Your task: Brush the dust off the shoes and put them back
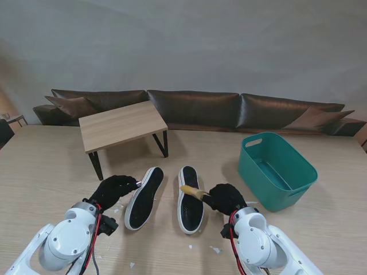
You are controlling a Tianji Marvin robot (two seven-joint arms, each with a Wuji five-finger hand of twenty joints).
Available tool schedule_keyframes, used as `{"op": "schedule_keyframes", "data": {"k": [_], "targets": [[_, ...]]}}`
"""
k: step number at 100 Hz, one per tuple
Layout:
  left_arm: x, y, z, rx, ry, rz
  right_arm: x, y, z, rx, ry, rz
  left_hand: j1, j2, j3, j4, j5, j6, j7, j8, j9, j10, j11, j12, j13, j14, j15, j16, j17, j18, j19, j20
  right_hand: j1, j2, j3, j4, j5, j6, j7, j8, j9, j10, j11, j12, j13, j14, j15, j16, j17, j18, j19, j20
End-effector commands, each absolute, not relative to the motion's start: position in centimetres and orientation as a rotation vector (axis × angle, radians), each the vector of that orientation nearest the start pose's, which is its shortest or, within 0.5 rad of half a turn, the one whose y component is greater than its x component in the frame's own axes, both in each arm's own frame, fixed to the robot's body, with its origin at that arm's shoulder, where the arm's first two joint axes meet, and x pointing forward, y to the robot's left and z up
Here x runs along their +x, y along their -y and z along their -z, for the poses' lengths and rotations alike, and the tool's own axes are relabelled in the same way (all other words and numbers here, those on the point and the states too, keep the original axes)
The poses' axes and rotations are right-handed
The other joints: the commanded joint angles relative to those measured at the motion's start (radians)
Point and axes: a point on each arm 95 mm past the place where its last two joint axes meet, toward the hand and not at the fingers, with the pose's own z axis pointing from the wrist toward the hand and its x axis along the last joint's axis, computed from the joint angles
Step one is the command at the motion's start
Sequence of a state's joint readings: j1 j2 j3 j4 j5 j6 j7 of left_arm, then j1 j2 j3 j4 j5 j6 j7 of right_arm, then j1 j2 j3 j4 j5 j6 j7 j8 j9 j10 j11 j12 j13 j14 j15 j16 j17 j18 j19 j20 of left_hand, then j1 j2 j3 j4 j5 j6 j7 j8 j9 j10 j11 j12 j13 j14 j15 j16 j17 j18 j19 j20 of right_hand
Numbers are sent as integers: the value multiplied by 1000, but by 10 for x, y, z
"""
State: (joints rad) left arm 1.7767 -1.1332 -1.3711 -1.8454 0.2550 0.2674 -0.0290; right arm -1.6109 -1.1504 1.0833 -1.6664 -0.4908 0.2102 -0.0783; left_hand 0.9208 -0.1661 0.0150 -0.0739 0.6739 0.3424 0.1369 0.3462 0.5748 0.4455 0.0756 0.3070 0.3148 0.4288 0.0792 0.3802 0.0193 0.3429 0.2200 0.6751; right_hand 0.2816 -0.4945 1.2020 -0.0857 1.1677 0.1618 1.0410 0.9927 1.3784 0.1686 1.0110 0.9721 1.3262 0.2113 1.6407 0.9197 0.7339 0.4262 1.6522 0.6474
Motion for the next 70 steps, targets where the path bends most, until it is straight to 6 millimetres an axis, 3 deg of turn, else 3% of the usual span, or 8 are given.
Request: {"op": "schedule_keyframes", "data": {"k": [1,40,70], "targets": [[355,-18,313,-2121,-907,1694,358,-53,353,-2315,1566,2103,35,33,-26,45,19,2,-2,2,6,10,-1,0,-10,19,5,4,-10,-3,-29,9,68,28,87,20,109,86,44,24,61,22,2,2,-19,-81,4,-1,385,32,14,19],[355,-19,313,-2116,-907,1698,329,-32,351,-2224,1541,2078,35,33,-26,45,19,1,-3,2,8,10,0,0,-8,20,6,4,-9,-2,-29,9,69,27,88,21,109,86,44,24,62,22,3,5,-19,-81,6,-1,385,31,14,18],[354,-19,313,-2116,-905,1698,325,-33,325,-2203,1449,2140,35,34,-25,45,20,2,-2,2,7,10,-1,0,-9,19,5,4,-9,-3,-29,9,73,25,90,21,110,89,44,23,62,27,5,3,-20,-78,10,0,386,32,19,20]]}}
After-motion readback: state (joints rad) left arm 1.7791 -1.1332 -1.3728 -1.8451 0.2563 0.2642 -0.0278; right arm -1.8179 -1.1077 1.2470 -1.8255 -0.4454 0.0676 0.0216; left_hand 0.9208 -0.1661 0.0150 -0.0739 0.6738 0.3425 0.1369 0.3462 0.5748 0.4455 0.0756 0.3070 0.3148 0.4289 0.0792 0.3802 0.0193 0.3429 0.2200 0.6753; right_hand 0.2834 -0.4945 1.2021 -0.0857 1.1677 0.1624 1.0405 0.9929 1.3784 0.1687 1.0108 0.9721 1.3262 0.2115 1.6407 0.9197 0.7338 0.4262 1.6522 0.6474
